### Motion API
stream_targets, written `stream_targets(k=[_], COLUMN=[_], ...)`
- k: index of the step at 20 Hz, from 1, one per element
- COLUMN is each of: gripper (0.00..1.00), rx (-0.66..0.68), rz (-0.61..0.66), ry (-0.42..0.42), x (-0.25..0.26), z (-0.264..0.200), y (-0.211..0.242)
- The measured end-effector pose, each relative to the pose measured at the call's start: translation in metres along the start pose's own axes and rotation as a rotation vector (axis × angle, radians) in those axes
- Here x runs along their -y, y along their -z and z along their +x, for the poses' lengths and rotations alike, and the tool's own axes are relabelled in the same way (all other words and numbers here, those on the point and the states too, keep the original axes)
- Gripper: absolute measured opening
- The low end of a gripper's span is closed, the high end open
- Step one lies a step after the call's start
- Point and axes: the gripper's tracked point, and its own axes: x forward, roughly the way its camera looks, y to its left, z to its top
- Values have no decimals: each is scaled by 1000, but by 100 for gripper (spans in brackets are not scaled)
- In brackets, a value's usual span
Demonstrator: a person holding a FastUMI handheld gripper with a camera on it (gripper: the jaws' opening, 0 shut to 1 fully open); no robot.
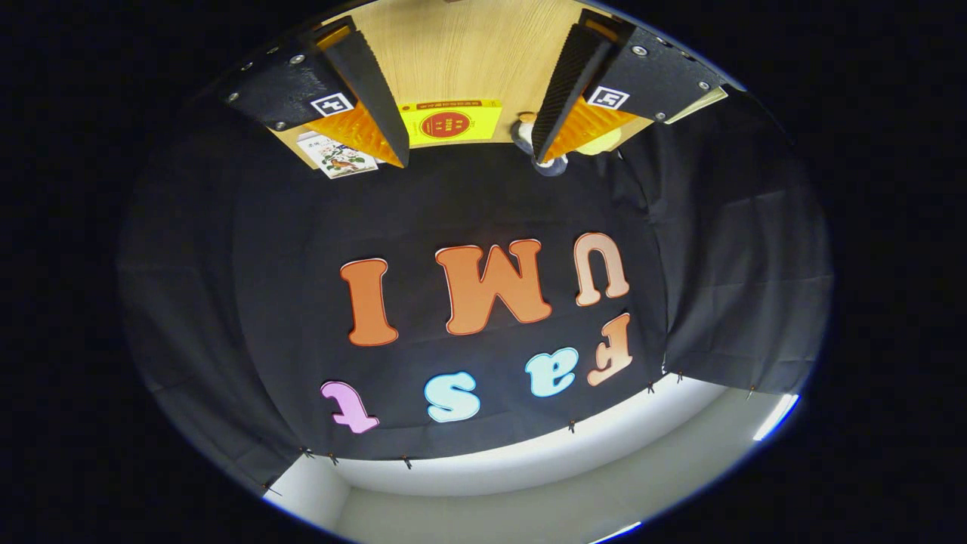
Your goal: Open the storage box then place both shoes into the box .Put the left shoe in first, then the right shoe, with the right side of both shoes facing outward in a uniform manner.
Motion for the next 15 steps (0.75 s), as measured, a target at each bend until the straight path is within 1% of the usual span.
stream_targets(k=[3,7,15], gripper=[97,98,98], rx=[13,37,28], rz=[-30,-42,-69], ry=[4,-15,-32], x=[0,-9,-22], z=[-1,-4,-13], y=[-7,-16,-14])
